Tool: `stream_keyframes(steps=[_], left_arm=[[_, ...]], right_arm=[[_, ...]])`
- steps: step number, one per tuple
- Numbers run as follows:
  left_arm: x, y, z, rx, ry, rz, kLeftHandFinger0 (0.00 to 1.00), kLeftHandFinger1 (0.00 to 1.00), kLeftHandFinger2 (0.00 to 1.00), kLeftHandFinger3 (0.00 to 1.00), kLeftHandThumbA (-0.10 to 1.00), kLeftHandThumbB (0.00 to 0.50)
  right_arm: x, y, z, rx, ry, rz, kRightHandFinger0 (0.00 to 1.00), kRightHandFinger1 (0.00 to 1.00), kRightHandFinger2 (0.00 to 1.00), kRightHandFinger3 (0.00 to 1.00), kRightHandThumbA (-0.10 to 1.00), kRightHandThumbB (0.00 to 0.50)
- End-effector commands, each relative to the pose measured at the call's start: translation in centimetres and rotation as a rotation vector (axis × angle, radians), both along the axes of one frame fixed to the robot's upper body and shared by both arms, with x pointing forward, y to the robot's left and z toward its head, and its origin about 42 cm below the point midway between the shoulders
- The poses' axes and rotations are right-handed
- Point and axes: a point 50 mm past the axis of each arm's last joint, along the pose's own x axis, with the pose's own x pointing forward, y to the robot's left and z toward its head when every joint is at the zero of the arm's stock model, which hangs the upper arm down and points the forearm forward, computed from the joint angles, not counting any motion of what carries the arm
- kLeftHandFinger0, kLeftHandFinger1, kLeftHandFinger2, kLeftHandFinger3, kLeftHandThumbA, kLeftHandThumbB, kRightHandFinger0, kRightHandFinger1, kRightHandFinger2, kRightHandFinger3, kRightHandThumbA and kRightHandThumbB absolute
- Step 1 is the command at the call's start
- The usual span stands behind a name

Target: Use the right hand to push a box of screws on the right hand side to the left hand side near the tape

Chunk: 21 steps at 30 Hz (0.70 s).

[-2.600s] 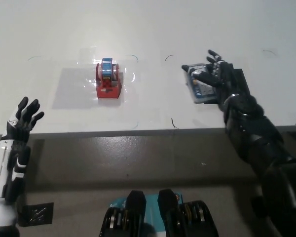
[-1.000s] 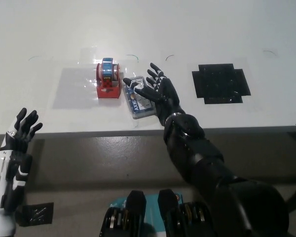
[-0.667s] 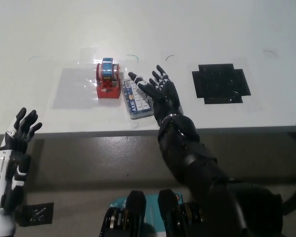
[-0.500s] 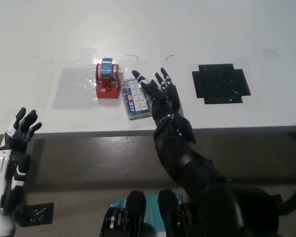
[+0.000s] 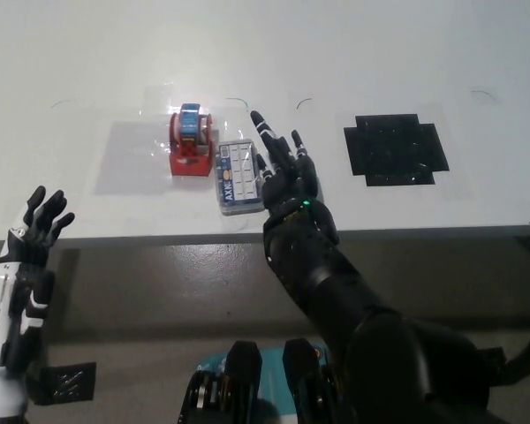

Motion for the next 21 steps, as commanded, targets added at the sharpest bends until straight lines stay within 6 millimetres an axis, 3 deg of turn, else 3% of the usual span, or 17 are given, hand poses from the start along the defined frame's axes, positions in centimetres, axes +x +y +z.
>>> stream_keyframes(steps=[1,5,13,16,21], left_arm=[[0.2,0.3,1.1,0.009,-0.057,0.016,1.0,1.0,1.0,1.0,0.88,0.045],[0.3,0.3,1.4,0.012,-0.062,0.018,1.0,1.0,1.0,1.0,0.88,0.039],[1.0,0.3,1.8,0.008,-0.08,0.006,1.0,1.0,1.0,1.0,0.88,0.049],[0.9,0.2,1.9,0.008,-0.08,0.007,1.0,1.0,1.0,1.0,0.88,0.046],[0.9,0.5,2.0,0.015,-0.075,0.016,1.0,1.0,1.0,1.0,0.89,0.056]], right_arm=[[0.2,2.4,2.6,0.04,-0.014,0.06,1.0,1.0,1.0,1.0,1.0,0.16],[-0.1,3.0,2.7,0.031,-0.015,0.064,1.0,1.0,1.0,1.0,1.0,0.152],[-0.6,3.9,2.1,-0.012,-0.043,0.137,1.0,1.0,1.0,1.0,1.0,0.186],[-0.4,3.7,2.5,-0.019,-0.064,0.132,1.0,1.0,1.0,1.0,1.0,0.198],[0.6,1.9,3.9,-0.158,-0.222,0.056,1.0,1.0,1.0,1.0,1.0,0.157]])
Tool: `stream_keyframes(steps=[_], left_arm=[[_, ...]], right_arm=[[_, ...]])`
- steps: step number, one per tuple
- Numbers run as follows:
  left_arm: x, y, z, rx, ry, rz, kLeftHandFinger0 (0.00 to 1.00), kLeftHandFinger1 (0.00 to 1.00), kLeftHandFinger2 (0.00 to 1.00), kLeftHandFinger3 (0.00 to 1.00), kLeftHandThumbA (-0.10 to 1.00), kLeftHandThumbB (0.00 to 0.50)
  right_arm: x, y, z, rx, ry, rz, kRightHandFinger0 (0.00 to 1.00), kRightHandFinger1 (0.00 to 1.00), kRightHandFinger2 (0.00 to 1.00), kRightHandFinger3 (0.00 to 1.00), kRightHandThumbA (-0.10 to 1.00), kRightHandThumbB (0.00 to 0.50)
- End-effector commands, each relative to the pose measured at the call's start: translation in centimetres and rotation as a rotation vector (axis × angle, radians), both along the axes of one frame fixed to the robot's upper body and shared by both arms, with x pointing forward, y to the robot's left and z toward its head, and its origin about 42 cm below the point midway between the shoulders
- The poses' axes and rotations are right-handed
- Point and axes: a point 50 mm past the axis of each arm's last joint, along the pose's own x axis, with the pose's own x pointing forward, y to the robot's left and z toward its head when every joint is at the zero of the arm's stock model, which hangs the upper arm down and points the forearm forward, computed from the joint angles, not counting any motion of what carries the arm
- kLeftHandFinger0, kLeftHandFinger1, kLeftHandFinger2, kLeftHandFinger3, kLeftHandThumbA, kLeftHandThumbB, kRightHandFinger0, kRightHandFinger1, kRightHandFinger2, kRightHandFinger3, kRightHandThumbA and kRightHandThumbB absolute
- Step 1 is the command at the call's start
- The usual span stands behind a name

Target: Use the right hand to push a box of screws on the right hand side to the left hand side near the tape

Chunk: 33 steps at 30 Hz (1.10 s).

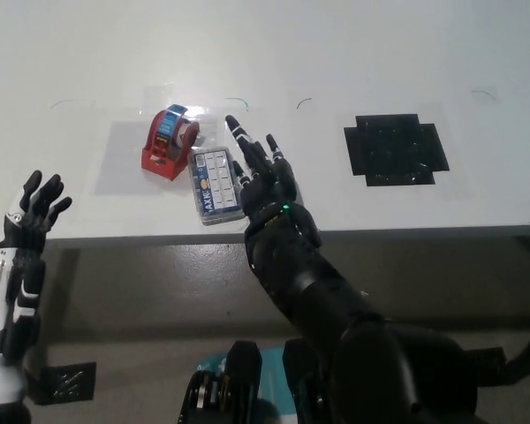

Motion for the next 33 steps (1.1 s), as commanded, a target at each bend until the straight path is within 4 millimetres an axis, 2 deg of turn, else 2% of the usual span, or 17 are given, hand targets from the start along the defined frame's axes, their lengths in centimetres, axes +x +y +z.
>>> stream_keyframes(steps=[1,3,4,6,9,11,12,13,15,17,19,21,24,25,26,29,33], left_arm=[[0.0,0.5,1.0,0.009,-0.038,0.015,1.0,1.0,1.0,1.0,0.89,0.053],[0.1,0.6,1.0,0.015,-0.039,0.017,1.0,1.0,1.0,1.0,0.89,0.044],[0.0,0.6,1.0,0.015,-0.037,0.018,1.0,1.0,1.0,1.0,0.89,0.046],[0.0,0.7,0.9,0.01,-0.031,0.015,1.0,1.0,1.0,1.0,0.89,0.04],[0.0,0.7,0.8,0.012,-0.029,0.013,1.0,1.0,1.0,1.0,0.89,0.04],[-0.1,0.7,0.7,0.008,-0.018,0.013,1.0,1.0,1.0,1.0,0.89,0.055],[-0.1,0.6,0.7,0.009,-0.019,0.013,1.0,1.0,1.0,1.0,0.89,0.046],[-0.1,0.6,0.7,0.011,-0.016,0.012,1.0,1.0,1.0,1.0,0.89,0.039],[-0.1,0.5,0.5,0.01,-0.011,0.005,1.0,1.0,1.0,1.0,0.89,0.038],[0.0,0.3,0.4,0.012,-0.011,0.002,1.0,1.0,1.0,1.0,0.89,0.037],[0.1,0.2,0.4,0.017,-0.015,0.002,1.0,1.0,1.0,1.0,0.88,0.03],[0.0,0.3,0.5,0.021,-0.012,0.005,1.0,1.0,1.0,1.0,0.88,0.049],[0.3,0.5,0.8,0.029,-0.011,0.009,1.0,1.0,1.0,1.0,0.88,0.047],[0.3,0.5,0.9,0.028,-0.009,0.011,1.0,1.0,1.0,1.0,0.88,0.048],[0.5,0.7,0.9,0.028,-0.006,0.012,1.0,1.0,1.0,1.0,0.88,0.049],[0.7,0.8,0.9,0.026,0.004,0.006,1.0,1.0,1.0,1.0,0.88,0.048],[0.8,0.7,0.7,0.041,0.012,0.003,1.0,1.0,1.0,1.0,0.9,0.068]], right_arm=[[1.6,-0.9,4.1,-0.12,-0.252,-0.048,1.0,1.0,1.0,1.0,1.0,0.153],[2.2,-2.2,5.3,-0.183,-0.346,-0.083,1.0,1.0,1.0,1.0,1.0,0.12],[2.3,-2.6,5.6,-0.205,-0.369,-0.094,1.0,1.0,1.0,1.0,1.0,0.119],[2.7,-4.7,7.4,-0.354,-0.473,-0.166,1.0,1.0,1.0,1.0,1.0,0.112],[2.5,-6.7,9.0,-0.446,-0.597,-0.224,1.0,1.0,1.0,1.0,1.0,0.107],[1.6,-9.0,10.7,-0.543,-0.723,-0.306,1.0,1.0,1.0,1.0,1.0,0.119],[1.0,-9.8,11.6,-0.575,-0.781,-0.343,1.0,1.0,1.0,1.0,1.0,0.133],[0.2,-10.7,12.8,-0.567,-0.847,-0.375,1.0,1.0,1.0,1.0,1.0,0.176],[-2.0,-12.5,15.2,-0.551,-0.972,-0.469,1.0,1.0,1.0,1.0,1.0,0.171],[-3.9,-13.9,16.8,-0.538,-1.08,-0.507,1.0,1.0,1.0,1.0,1.0,0.217],[-6.5,-15.1,17.6,-0.572,-1.175,-0.508,1.0,1.0,1.0,1.0,1.0,0.183],[-9.7,-16.7,17.0,-0.62,-1.242,-0.445,1.0,1.0,1.0,1.0,1.0,0.205],[-13.1,-19.0,15.7,-0.642,-1.297,-0.317,1.0,1.0,1.0,1.0,0.98,0.232],[-13.8,-19.5,15.4,-0.649,-1.3,-0.298,1.0,1.0,1.0,1.0,0.95,0.224],[-15.5,-20.8,14.3,-0.689,-1.309,-0.258,1.0,1.0,1.0,1.0,0.94,0.218],[-17.5,-22.6,12.4,-0.747,-1.323,-0.201,1.0,1.0,1.0,1.0,0.93,0.2],[-20.6,-24.9,9.1,-0.849,-1.244,-0.132,1.0,1.0,1.0,1.0,0.94,0.233]])
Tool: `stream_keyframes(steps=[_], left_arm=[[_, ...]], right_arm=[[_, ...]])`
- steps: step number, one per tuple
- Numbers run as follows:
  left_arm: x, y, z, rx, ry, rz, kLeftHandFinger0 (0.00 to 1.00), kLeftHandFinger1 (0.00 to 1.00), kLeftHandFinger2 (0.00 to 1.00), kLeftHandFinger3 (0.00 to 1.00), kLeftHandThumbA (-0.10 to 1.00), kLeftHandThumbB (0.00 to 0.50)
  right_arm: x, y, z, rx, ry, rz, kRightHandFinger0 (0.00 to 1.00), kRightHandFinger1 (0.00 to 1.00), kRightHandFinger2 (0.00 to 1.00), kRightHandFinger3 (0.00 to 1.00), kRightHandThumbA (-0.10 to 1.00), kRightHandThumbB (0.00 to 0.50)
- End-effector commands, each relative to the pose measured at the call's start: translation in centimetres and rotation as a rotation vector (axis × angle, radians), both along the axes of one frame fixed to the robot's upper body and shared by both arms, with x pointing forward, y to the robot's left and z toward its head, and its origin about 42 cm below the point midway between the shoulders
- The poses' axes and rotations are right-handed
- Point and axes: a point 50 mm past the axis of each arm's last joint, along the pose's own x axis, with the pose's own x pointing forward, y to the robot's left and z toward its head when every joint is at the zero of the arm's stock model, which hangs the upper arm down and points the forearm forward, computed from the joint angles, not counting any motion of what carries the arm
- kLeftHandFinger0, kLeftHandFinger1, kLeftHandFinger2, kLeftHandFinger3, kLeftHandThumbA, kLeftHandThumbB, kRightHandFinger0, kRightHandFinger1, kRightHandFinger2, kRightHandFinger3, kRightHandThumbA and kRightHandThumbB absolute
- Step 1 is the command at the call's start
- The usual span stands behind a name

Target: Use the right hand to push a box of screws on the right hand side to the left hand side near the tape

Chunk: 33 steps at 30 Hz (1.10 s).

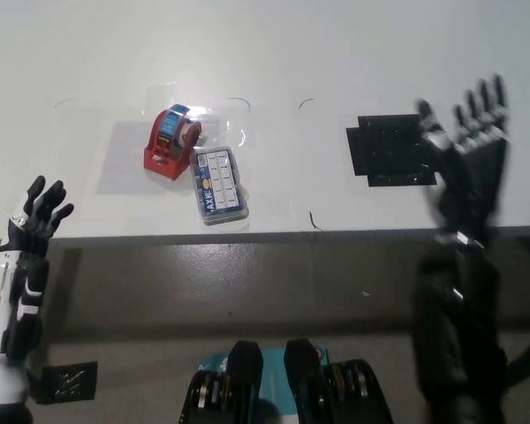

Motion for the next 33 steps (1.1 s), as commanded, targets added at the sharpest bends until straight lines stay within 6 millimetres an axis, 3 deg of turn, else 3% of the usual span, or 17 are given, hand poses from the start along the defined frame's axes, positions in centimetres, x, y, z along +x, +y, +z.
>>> stream_keyframes(steps=[1,8,14,18,21,26,33], left_arm=[[0.5,0.4,1.6,0.048,-0.032,-0.003,1.0,1.0,1.0,1.0,0.9,0.07],[0.3,0.7,1.6,0.051,-0.033,0.007,1.0,1.0,1.0,1.0,0.92,0.072],[0.0,0.5,1.0,0.057,-0.029,0.005,1.0,1.0,1.0,1.0,0.91,0.046],[0.1,0.4,0.9,0.049,-0.024,0.001,1.0,1.0,1.0,1.0,0.9,0.062],[-0.3,0.4,0.7,0.04,0.004,0.002,1.0,1.0,1.0,1.0,0.89,0.063],[0.2,0.5,0.8,0.046,-0.005,0.002,1.0,1.0,1.0,1.0,0.88,0.057],[0.3,0.9,0.0,0.048,0.019,0.02,1.0,1.0,1.0,1.0,0.88,0.066]], right_arm=[[-13.2,-2.6,8.2,-0.577,-0.434,0.263,1.0,1.0,1.0,1.0,0.96,0.23],[-14.2,-3.9,4.9,-0.581,-0.272,0.302,0.99,1.0,1.0,1.0,0.87,0.262],[-14.4,-4.3,2.7,-0.637,-0.195,0.31,0.91,0.97,1.0,1.0,0.89,0.221],[-13.9,-3.6,1.5,-0.698,-0.173,0.349,0.87,0.9,1.0,1.0,0.76,0.117],[-13.6,-3.3,0.5,-0.752,-0.13,0.375,0.85,0.91,1.0,1.0,0.74,0.111],[-13.1,-3.4,0.5,-0.749,-0.126,0.367,0.88,0.92,1.0,1.0,0.83,0.106],[-12.7,-3.7,0.5,-0.712,-0.126,0.375,0.89,0.94,1.0,1.0,0.86,0.086]])
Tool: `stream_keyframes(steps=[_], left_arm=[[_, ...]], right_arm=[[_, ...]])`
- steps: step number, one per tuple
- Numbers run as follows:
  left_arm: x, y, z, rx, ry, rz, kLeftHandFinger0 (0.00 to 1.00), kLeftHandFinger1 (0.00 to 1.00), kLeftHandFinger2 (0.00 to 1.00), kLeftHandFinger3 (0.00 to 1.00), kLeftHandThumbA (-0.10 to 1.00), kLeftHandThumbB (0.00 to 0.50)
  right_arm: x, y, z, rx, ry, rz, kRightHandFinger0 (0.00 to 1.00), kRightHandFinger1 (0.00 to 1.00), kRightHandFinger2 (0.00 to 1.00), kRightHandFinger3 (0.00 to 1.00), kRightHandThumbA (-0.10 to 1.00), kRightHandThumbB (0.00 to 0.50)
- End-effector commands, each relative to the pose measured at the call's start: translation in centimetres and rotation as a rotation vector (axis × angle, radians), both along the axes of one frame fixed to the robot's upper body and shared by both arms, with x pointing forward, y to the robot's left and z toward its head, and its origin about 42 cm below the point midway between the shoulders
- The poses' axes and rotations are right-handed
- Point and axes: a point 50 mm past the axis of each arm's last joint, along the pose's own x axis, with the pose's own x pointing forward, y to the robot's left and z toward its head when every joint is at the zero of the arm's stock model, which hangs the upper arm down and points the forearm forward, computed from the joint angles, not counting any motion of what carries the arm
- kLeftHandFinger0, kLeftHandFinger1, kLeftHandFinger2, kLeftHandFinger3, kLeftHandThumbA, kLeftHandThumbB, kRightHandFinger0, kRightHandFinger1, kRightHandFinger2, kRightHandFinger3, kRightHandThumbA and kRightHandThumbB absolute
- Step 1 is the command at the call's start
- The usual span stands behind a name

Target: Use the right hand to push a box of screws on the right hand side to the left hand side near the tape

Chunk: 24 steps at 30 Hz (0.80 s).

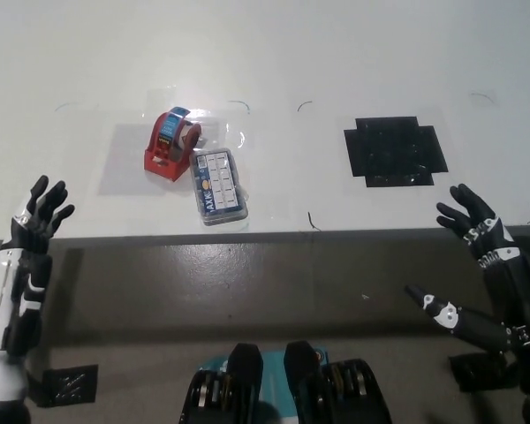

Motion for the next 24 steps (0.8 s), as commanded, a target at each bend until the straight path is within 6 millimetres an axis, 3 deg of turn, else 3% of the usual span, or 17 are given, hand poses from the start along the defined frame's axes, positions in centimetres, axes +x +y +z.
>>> stream_keyframes(steps=[1,4,6,9,13,15,22,24], left_arm=[[0.3,0.7,-0.1,0.032,0.007,0.005,1.0,1.0,1.0,1.0,0.89,0.086],[0.6,0.7,-0.3,0.045,0.021,-0.008,1.0,1.0,1.0,1.0,0.91,0.11],[0.8,0.7,-0.5,0.056,0.018,-0.022,1.0,1.0,1.0,1.0,0.91,0.104],[0.9,0.6,-0.8,0.06,0.028,-0.024,1.0,1.0,1.0,1.0,0.93,0.134],[1.0,0.8,-1.3,0.065,0.043,-0.016,1.0,1.0,1.0,1.0,0.96,0.142],[1.2,0.9,-1.4,0.069,0.048,-0.017,1.0,1.0,1.0,1.0,0.97,0.139],[1.4,1.3,-1.6,0.137,0.104,-0.051,1.0,1.0,1.0,1.0,1.0,0.211],[1.5,1.5,-1.6,0.149,0.118,-0.07,1.0,1.0,1.0,1.0,1.0,0.221]], right_arm=[[0.6,-0.4,1.0,-0.011,-0.031,0.011,0.89,0.94,1.0,1.0,0.87,0.09],[1.0,-0.6,1.0,-0.014,-0.021,0.001,0.89,0.95,1.0,1.0,0.9,0.101],[1.3,-0.7,0.9,-0.013,-0.014,-0.004,0.9,0.95,1.0,1.0,0.9,0.092],[1.8,-0.9,0.6,-0.019,-0.012,-0.006,0.95,0.98,1.0,1.0,0.91,0.077],[2.4,-1.1,0.1,-0.065,0.009,-0.031,1.0,1.0,1.0,1.0,1.0,0.108],[2.6,-1.2,-0.1,-0.073,0.024,-0.04,1.0,1.0,1.0,1.0,1.0,0.149],[3.4,-1.5,0.1,-0.128,0.03,-0.018,1.0,1.0,1.0,1.0,1.0,0.312],[3.6,-1.6,0.2,-0.136,0.034,-0.014,1.0,1.0,1.0,1.0,1.0,0.327]])
